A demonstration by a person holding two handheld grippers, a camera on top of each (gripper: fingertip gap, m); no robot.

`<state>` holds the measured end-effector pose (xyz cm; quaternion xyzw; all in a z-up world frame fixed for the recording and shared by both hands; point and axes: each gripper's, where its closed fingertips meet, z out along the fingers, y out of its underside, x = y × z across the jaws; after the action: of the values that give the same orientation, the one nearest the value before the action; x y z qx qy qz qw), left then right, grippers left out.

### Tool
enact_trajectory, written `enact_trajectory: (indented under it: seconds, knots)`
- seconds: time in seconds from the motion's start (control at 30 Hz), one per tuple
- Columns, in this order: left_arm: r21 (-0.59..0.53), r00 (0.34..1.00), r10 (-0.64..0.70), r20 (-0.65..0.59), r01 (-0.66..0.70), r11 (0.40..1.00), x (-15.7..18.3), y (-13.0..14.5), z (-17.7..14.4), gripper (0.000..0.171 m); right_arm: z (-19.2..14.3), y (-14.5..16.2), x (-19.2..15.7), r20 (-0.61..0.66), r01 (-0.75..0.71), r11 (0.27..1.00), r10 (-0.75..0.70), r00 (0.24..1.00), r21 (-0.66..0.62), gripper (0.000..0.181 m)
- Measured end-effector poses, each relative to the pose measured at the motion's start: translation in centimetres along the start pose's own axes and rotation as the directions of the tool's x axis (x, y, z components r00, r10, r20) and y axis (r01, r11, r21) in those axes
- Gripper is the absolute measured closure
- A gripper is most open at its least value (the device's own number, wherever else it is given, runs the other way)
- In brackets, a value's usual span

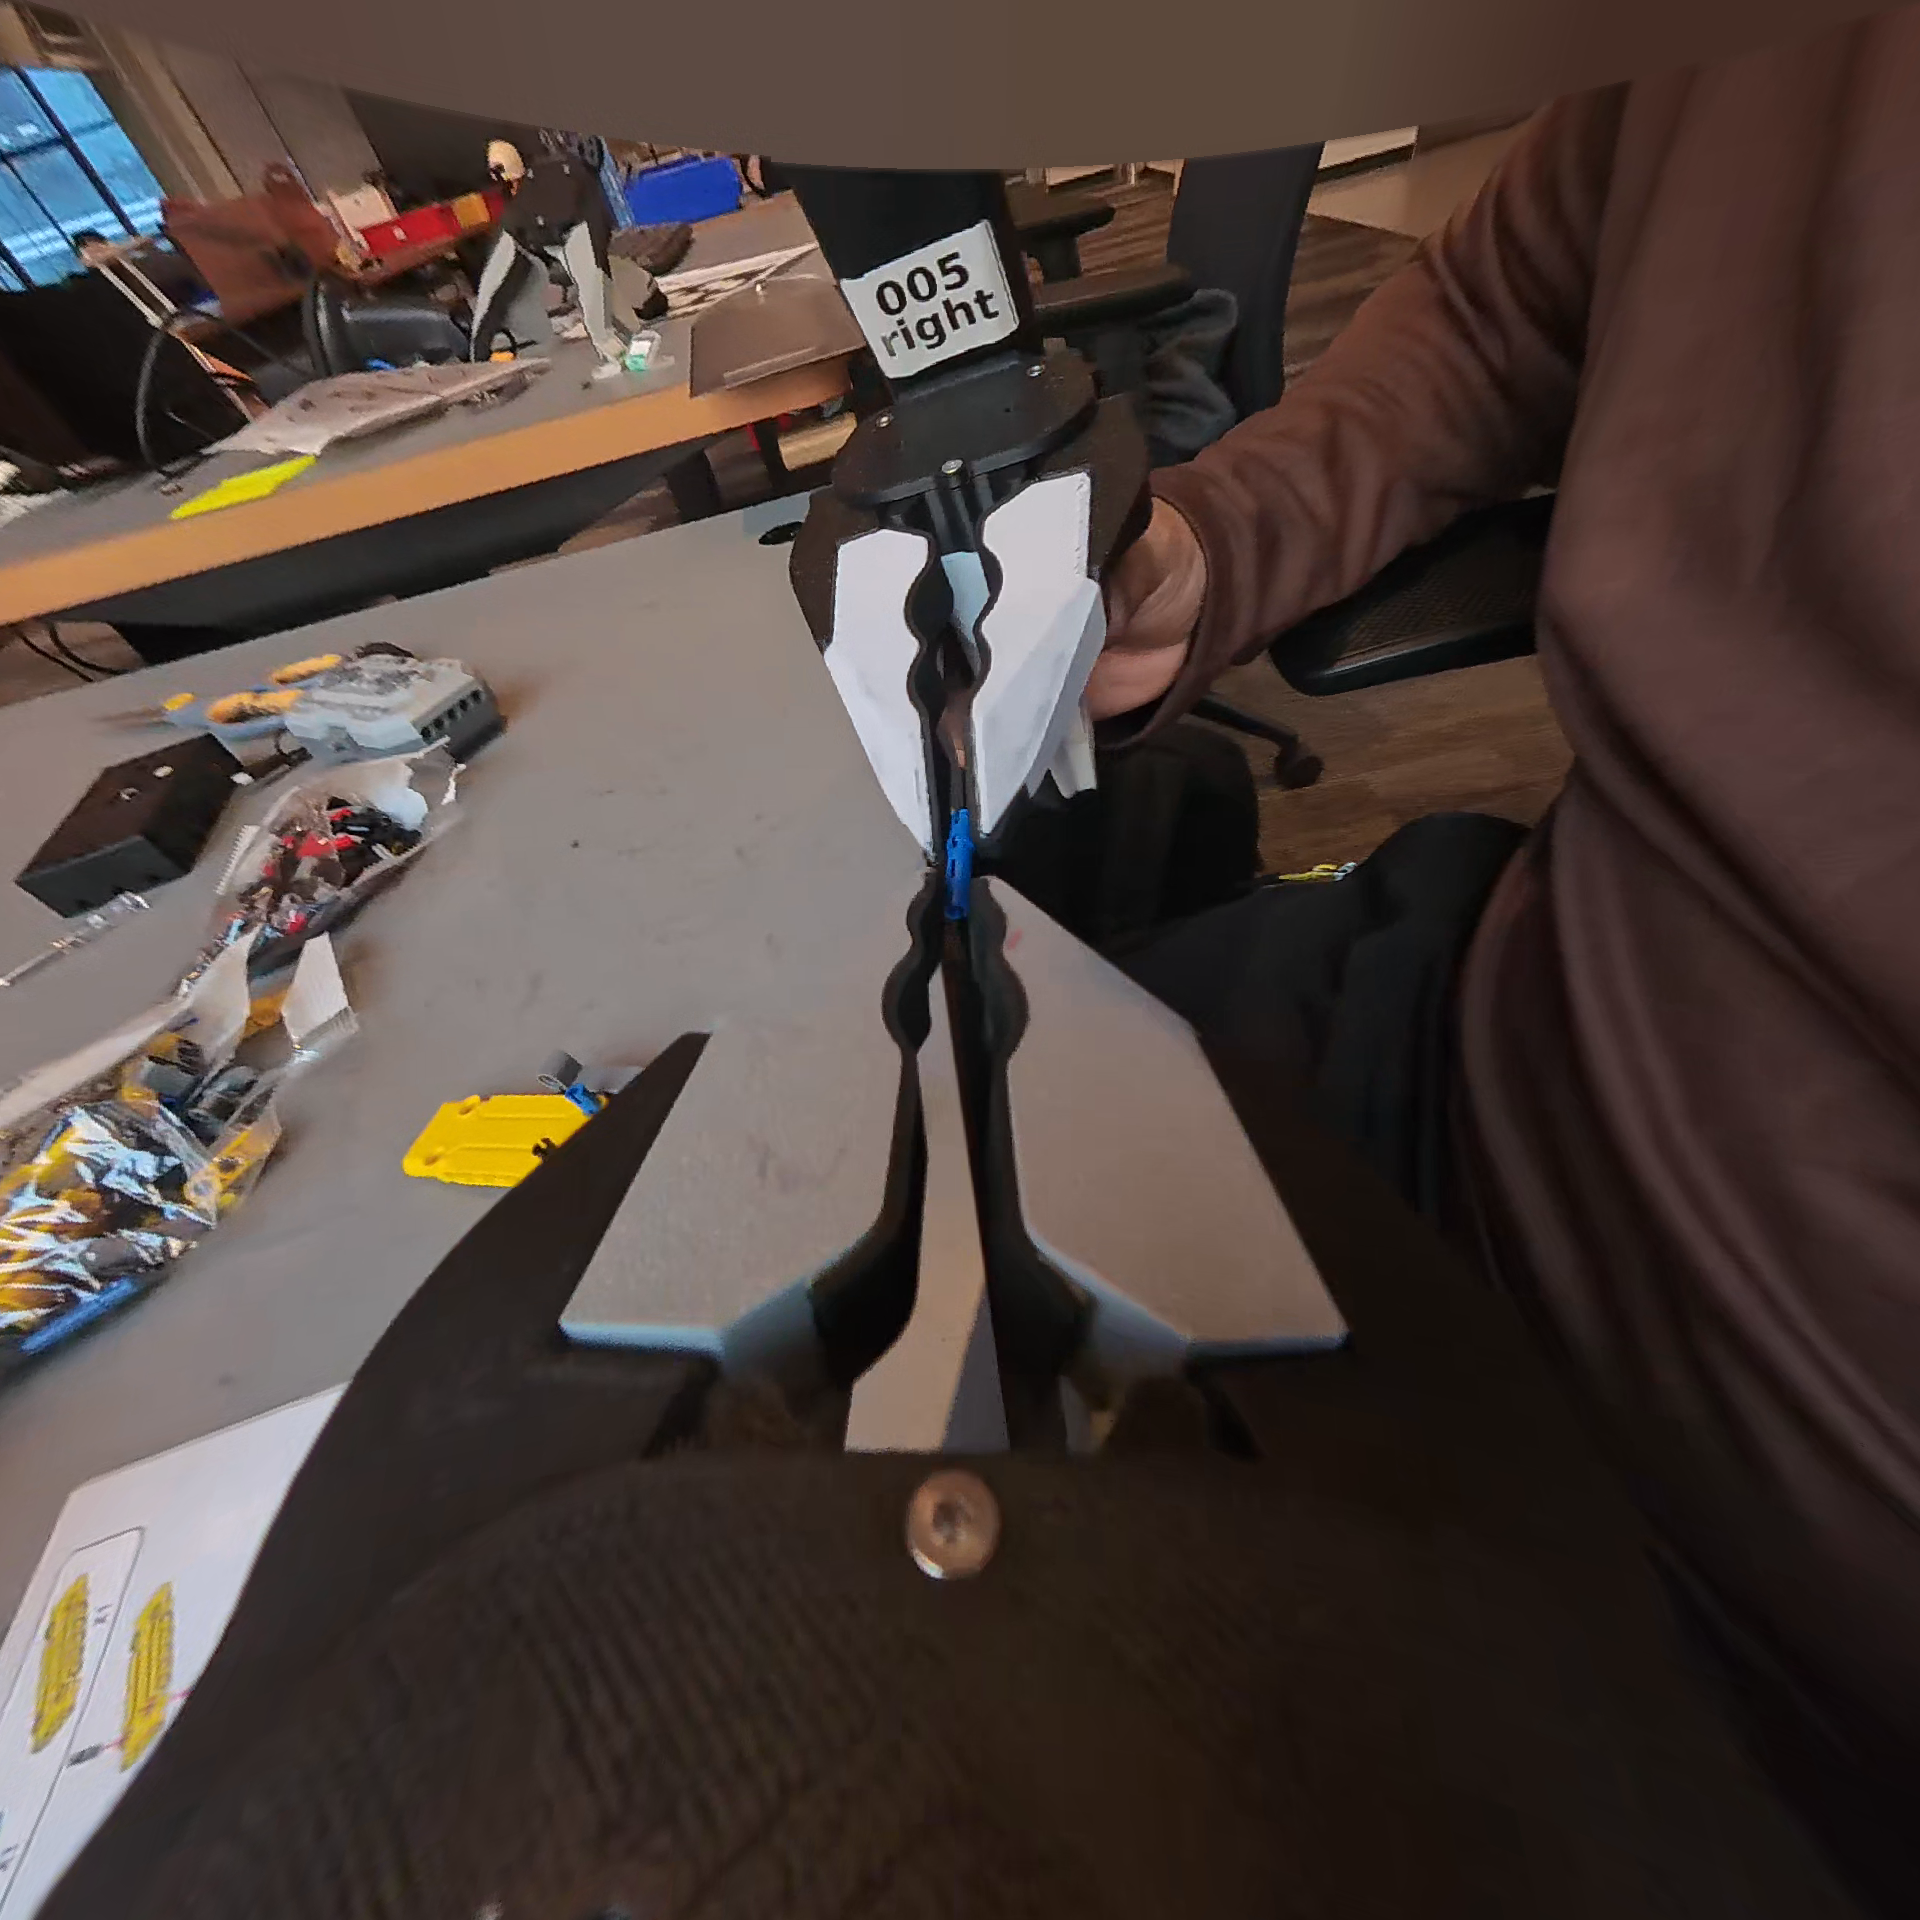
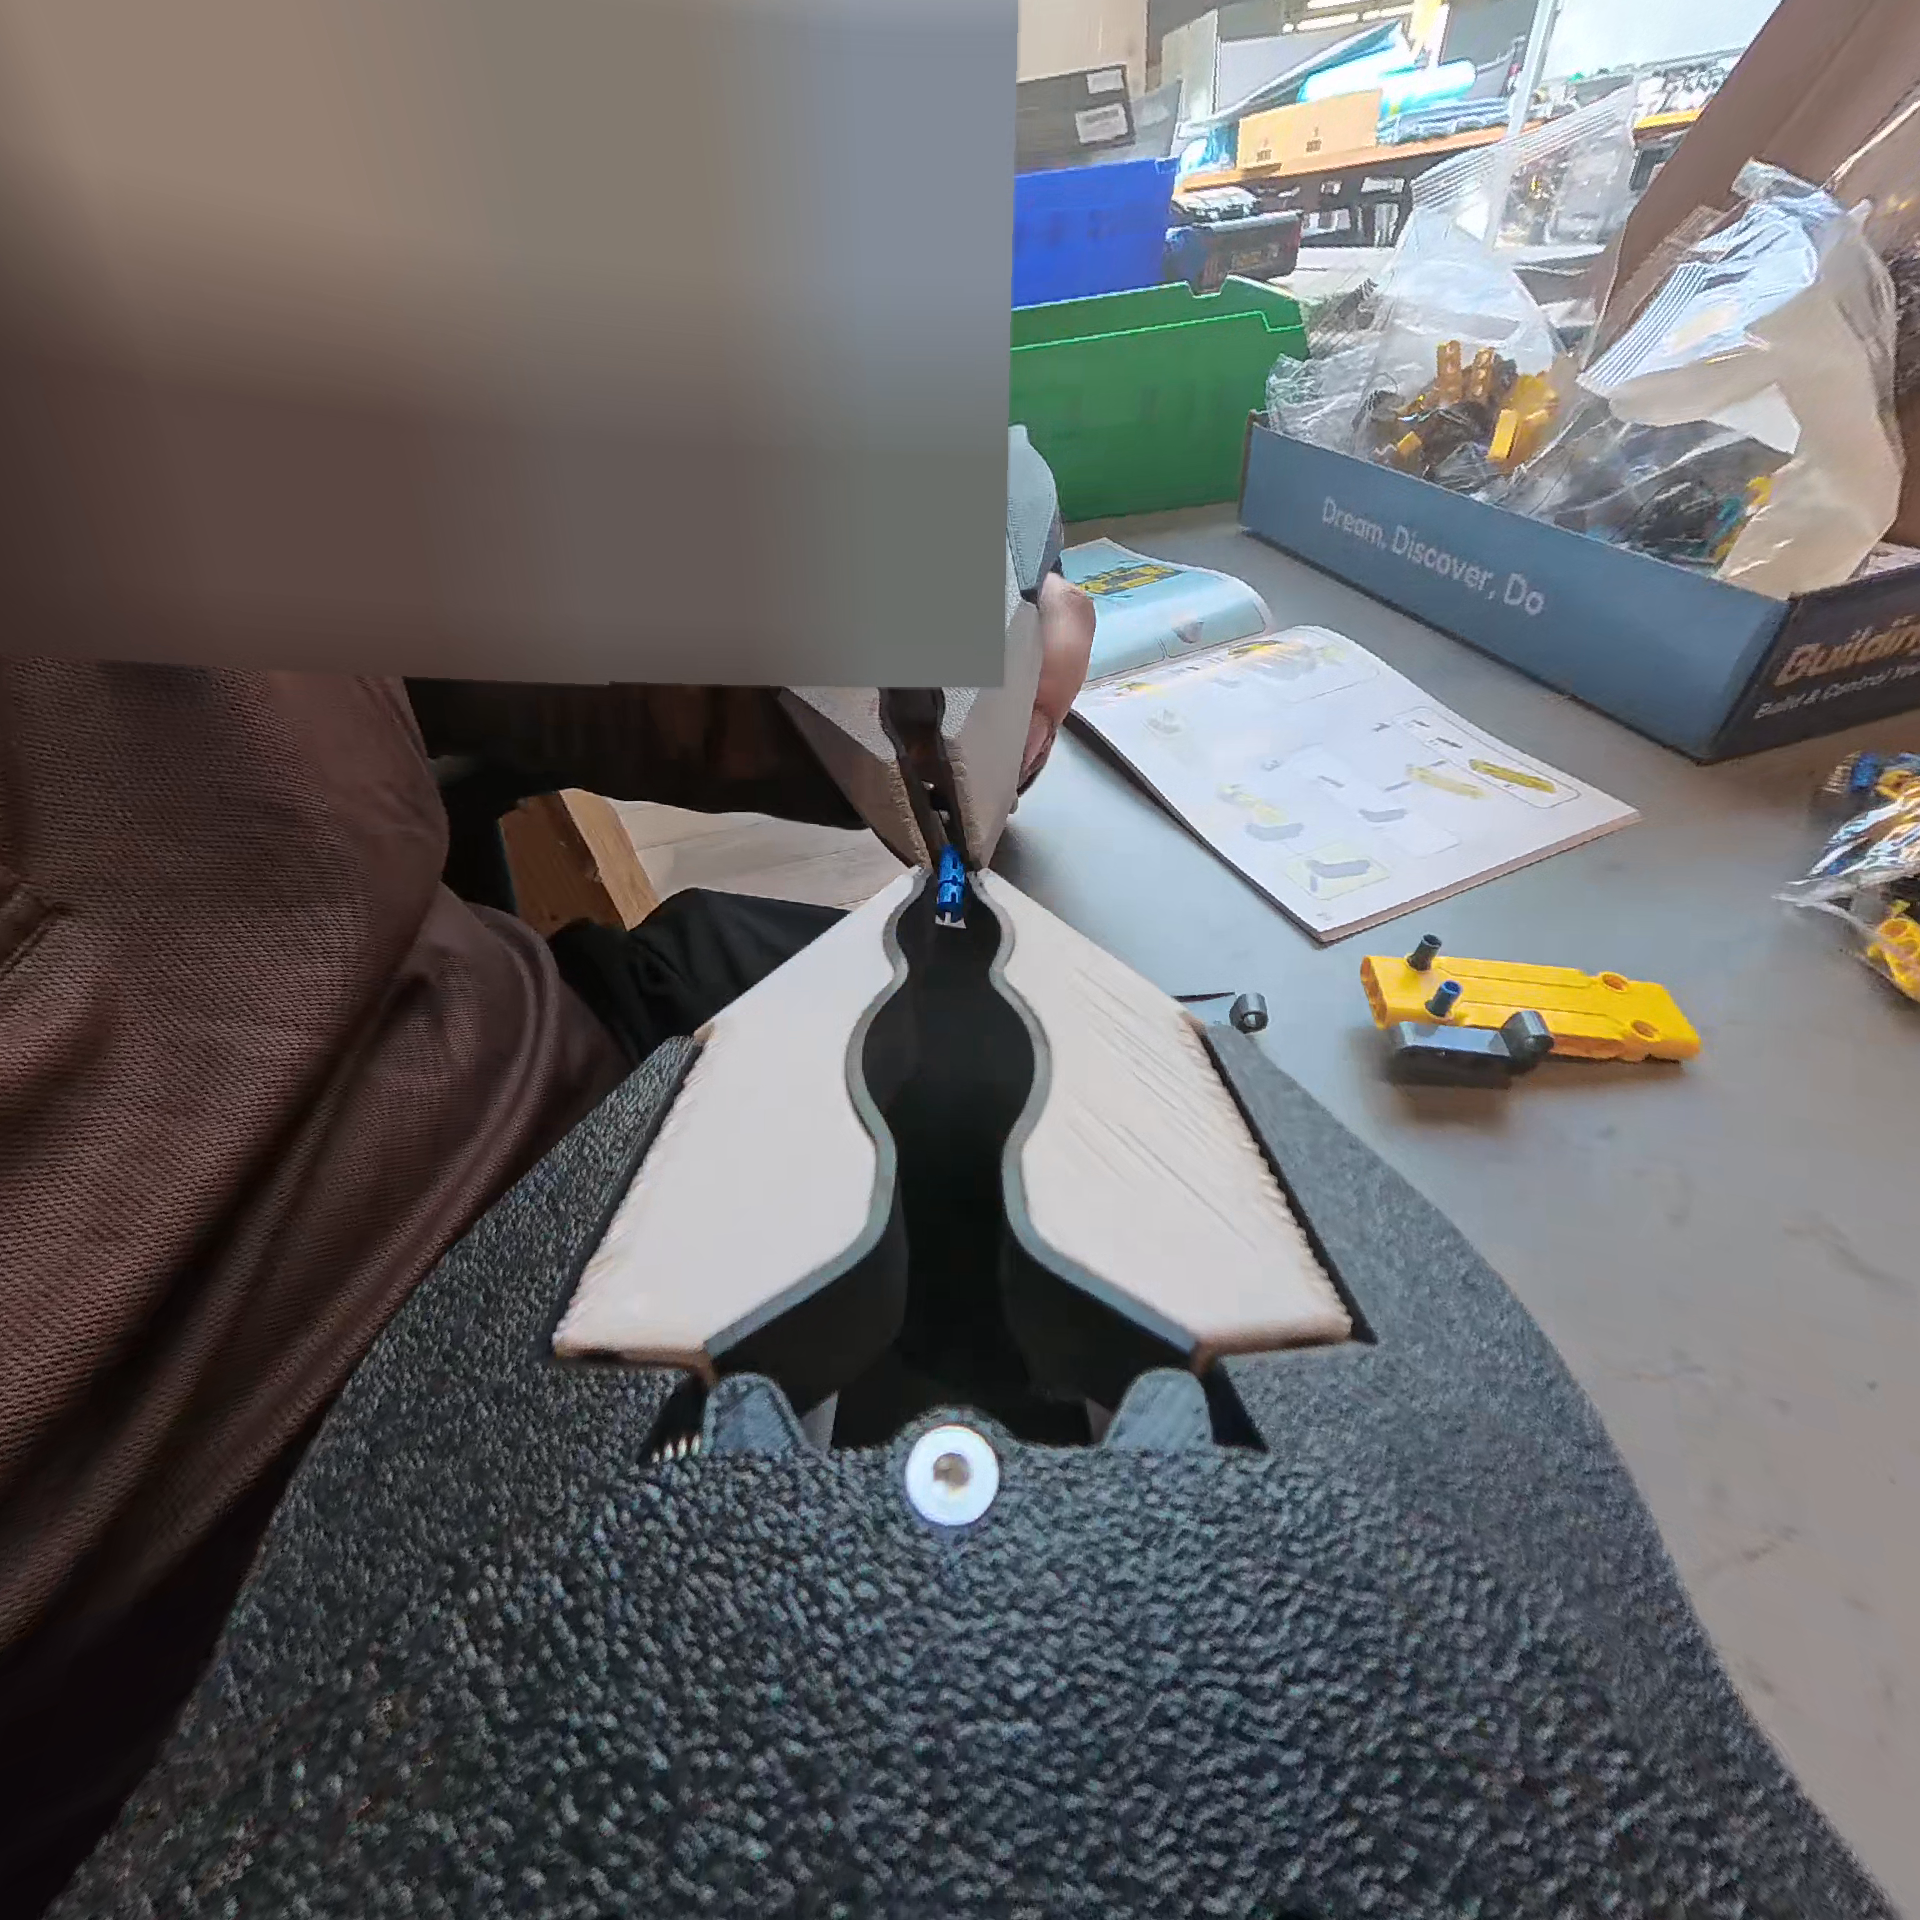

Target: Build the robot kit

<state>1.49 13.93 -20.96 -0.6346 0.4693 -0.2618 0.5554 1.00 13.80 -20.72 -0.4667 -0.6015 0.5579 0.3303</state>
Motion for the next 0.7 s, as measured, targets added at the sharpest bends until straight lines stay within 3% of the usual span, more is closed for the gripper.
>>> enact_trajectory:
  seconds: [0.7]
  knots:
    - [0.004, 0.999, 0.044, 0.032, -0.044, 0.999, -0.20, -0.20, 0.30, 0.170, -0.24, -0.04, 0.26, -0.009, -0.010, 1.000, 0.010, 1.000, 0.001, 0.175]
